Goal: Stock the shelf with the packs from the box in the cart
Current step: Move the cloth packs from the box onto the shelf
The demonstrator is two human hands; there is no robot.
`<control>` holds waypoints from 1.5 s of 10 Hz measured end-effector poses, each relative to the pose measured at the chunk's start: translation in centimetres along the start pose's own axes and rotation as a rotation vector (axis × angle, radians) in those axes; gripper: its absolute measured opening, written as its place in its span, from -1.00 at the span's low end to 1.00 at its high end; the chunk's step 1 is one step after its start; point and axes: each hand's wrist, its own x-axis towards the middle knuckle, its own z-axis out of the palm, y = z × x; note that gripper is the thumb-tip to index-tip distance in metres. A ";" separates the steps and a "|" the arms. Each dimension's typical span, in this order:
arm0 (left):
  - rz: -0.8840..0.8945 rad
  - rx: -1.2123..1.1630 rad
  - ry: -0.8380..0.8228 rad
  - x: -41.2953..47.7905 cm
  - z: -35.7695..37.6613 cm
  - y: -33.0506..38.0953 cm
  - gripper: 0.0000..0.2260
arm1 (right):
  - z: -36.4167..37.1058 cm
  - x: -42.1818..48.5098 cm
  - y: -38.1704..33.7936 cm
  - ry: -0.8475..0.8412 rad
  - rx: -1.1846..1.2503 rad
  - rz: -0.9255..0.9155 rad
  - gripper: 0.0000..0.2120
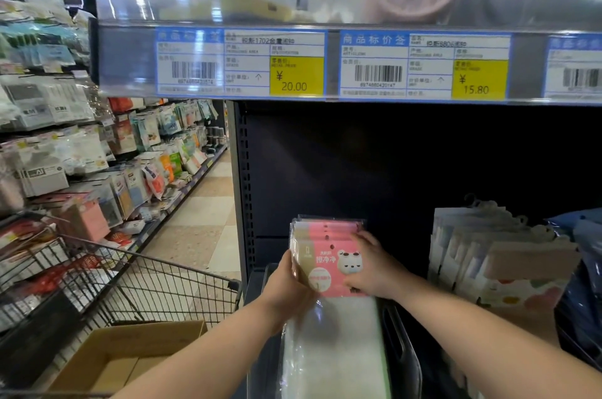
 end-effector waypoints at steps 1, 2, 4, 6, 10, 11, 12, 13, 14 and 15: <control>-0.072 0.038 0.028 0.5 0.1 -0.6 -0.59 | 0.2 -0.1 0.2 0.033 0.098 0.053 -0.03; -0.162 0.064 0.051 0.8 0.3 -1.1 -0.53 | 2.1 -0.5 0.3 0.098 0.430 0.201 0.08; -0.204 0.101 0.050 1.3 1.2 -2.7 -0.56 | 5.2 -1.1 0.6 0.168 0.698 0.364 -0.26; -0.194 0.106 0.040 2.2 0.9 -3.5 -0.50 | 4.7 -1.7 0.5 0.105 0.681 0.338 -0.33; -0.164 0.010 0.027 0.0 -0.2 -0.2 -0.67 | 2.1 -1.6 0.7 0.022 0.505 0.229 -0.38; 0.009 0.191 0.092 -0.3 -0.8 1.7 -0.68 | -0.1 -2.0 -0.3 0.061 0.100 0.075 -0.17; 0.156 0.731 0.093 -0.5 -2.4 2.6 -0.36 | -2.1 -2.3 -1.9 0.056 -0.313 -0.104 -0.32; 0.193 1.139 0.155 -1.1 -4.0 2.9 -0.27 | -3.3 -2.1 -4.1 0.017 -0.496 -0.199 -0.38; 0.130 1.303 0.188 -2.0 -5.5 2.9 -0.26 | -3.1 -1.8 -6.4 -0.014 -0.564 -0.297 -0.39; 0.006 1.333 0.213 -3.2 -7.2 2.6 -0.26 | -2.2 -1.6 -8.5 0.008 -0.569 -0.414 -0.41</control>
